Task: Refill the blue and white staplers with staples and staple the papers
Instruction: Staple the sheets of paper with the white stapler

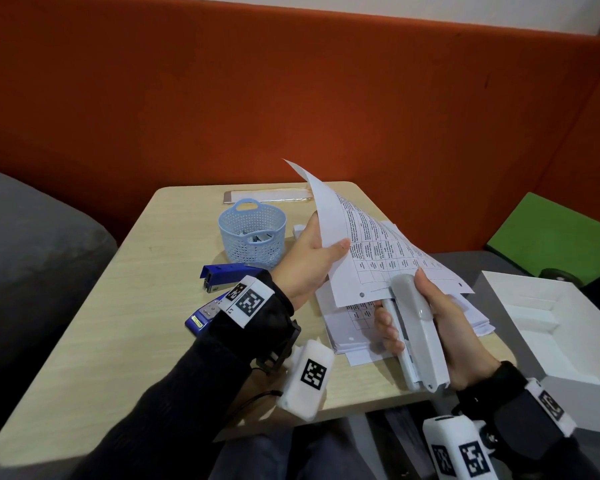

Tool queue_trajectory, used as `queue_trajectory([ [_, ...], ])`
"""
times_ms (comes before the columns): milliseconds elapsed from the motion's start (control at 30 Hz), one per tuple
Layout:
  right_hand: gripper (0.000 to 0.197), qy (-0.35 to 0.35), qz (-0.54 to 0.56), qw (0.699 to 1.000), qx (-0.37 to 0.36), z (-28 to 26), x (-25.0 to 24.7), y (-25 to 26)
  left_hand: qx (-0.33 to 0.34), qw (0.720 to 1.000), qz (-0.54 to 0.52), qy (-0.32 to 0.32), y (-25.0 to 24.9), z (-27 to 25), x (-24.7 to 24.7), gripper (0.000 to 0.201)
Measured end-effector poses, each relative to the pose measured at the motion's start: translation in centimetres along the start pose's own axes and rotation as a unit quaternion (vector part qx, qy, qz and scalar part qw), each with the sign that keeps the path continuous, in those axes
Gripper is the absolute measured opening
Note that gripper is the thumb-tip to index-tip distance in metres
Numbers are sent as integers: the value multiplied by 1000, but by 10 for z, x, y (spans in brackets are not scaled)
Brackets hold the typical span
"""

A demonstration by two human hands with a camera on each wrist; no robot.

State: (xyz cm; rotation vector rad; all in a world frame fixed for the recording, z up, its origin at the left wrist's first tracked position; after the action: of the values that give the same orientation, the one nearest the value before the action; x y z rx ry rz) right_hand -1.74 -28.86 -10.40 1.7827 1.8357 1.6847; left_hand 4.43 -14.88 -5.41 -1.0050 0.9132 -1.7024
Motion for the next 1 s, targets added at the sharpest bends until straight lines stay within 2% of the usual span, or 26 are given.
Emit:
queue_trajectory([
  [233, 56, -12, -12, 1000, -15, -1, -2, 2, -1, 1000, 5, 10, 0, 0, 1, 52],
  [500, 64, -3, 57, 998, -33, -7, 7, 5, 9, 1000, 12, -9, 0, 1, -4, 51],
  [767, 63, -32, 40, 998, -49, -6, 0, 4, 16, 999, 13, -32, 0, 2, -10, 52],
  [900, 79, -64, -8, 996, -61, -5, -5, 4, 22, 998, 20, -48, -2, 4, -13, 49],
  [1000, 79, -96, -44, 992, -63, -7, -9, 4, 38, 998, 23, -51, -7, 6, -16, 46],
])
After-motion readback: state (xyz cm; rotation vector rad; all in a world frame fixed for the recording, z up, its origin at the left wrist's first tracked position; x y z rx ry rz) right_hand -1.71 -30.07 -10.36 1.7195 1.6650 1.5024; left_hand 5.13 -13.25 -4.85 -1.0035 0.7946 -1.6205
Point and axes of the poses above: each hand's wrist, its own z-axis towards the middle knuckle, its own x-axis out of the palm, y = z × x, the point moved 6 cm from there along z, towards the middle knuckle, and after that the axes turned 15 degrees about x, right-handed, at the moved point
